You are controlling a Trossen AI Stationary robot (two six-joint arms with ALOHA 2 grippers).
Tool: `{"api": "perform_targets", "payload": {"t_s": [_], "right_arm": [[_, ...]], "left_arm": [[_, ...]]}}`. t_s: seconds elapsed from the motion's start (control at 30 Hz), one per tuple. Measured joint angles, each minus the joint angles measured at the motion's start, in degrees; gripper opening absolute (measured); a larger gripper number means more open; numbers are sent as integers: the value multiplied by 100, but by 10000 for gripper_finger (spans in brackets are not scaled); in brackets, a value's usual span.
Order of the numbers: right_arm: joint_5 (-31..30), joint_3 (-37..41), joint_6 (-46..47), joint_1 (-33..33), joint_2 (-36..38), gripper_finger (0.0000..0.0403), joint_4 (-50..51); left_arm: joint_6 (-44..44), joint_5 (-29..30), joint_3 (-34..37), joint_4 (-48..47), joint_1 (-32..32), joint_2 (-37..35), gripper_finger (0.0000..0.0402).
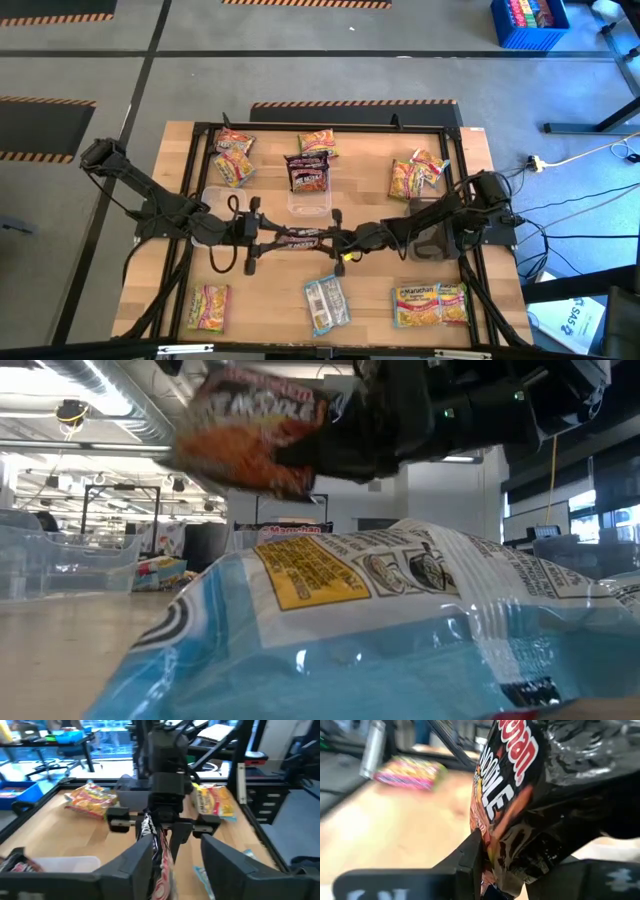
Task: Sort Maruchan noodles
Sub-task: Put the black noodle pack into the right transparent bin
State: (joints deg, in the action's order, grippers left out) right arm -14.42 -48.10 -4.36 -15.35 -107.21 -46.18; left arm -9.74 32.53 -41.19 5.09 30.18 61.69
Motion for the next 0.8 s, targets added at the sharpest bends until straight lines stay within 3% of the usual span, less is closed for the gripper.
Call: {"api": "perform_targets", "payload": {"t_s": [0.17, 0.33, 0.47, 0.63, 0.8], "right_arm": [[-308, 0, -49, 1, 29, 83, 350], [-310, 2, -50, 0, 29, 80, 485], [-310, 2, -49, 0, 29, 81, 488], [-310, 2, -45, 0, 32, 80, 530], [-311, 2, -43, 0, 32, 80, 651]], "left_arm": [[-128, -3, -200, -149, -373, 149, 221], [-505, -882, -939, -1115, -1053, 795, 249], [-662, -1664, -1763, -2182, -1451, 1634, 252], [-669, -1807, -2918, -3696, -1775, 2586, 251], [-799, -2756, -3813, -4839, -1935, 3282, 250]]}}
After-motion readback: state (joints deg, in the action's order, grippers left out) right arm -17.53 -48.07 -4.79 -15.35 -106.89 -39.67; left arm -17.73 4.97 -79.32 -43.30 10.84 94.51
